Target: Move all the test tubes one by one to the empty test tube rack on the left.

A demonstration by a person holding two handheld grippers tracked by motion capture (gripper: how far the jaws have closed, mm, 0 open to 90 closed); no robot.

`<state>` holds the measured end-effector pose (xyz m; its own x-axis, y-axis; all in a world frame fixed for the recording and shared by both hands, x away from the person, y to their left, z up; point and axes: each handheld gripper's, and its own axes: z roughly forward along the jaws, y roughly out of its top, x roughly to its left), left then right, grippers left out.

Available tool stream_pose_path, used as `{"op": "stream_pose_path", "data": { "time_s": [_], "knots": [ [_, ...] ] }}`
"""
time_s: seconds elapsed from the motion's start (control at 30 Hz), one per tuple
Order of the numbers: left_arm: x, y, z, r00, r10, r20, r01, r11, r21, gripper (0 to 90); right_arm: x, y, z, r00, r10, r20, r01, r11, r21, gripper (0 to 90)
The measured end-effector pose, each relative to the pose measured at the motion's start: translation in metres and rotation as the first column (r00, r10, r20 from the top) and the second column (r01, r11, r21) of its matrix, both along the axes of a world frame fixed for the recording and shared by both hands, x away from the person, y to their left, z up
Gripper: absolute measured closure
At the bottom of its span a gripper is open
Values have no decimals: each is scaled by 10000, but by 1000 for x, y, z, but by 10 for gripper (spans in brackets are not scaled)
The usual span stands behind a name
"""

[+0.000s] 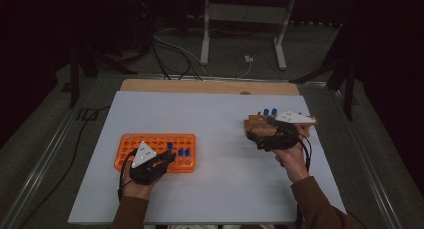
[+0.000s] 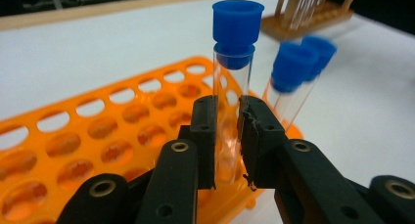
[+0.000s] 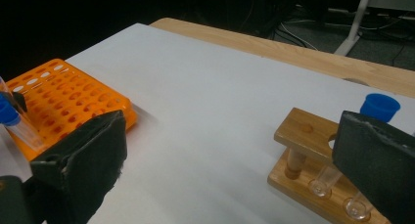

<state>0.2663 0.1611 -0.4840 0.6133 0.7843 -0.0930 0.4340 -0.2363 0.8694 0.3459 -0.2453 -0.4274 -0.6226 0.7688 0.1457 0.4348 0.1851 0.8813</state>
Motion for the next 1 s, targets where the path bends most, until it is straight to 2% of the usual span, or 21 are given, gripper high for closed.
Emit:
{"op": "stream_pose_path", "data": {
  "time_s": [0.2, 0.33, 0.4, 0.47, 0.53, 0.73, 0.87, 1.0],
  "knots": [
    [-2, -4, -2, 9999, -15, -170, 24, 9986, 526, 780, -1, -3, -3, 10000, -10, -61, 10, 10000, 8, 0],
    [-2, -8, -7, 9993, -136, -355, 177, 9930, 1172, 780, -1, -4, -4, 10000, -18, -69, 18, 10000, 31, 0],
    [-2, -9, -6, 9993, -148, -357, 190, 9924, 1212, 777, -1, -4, -4, 10000, -12, -68, 13, 10000, 42, 0],
    [-2, -8, -7, 9991, -167, -382, 208, 9939, 1081, 762, -1, -5, -4, 10000, -10, -64, 10, 10000, 41, 0],
    [-3, -7, -6, 9993, -170, -323, 201, 9950, 979, 703, -1, -6, -4, 10000, -22, -61, 22, 10000, 28, 0],
    [-8, 1, 5, 9993, -241, 270, 237, 9996, 174, 611, 1, -13, -3, 9996, -270, 37, 270, 9996, -55, 0],
    [-11, 11, 11, 9977, -45, 677, 81, 9986, -522, 517, 2, -19, -2, 9983, -546, 212, 554, 9978, -369, 0],
    [-11, 18, 13, 9967, 344, 730, -293, 9972, -694, 464, 5, -26, -2, 9958, -864, 314, 884, 9937, -688, 0]
  ]
}}
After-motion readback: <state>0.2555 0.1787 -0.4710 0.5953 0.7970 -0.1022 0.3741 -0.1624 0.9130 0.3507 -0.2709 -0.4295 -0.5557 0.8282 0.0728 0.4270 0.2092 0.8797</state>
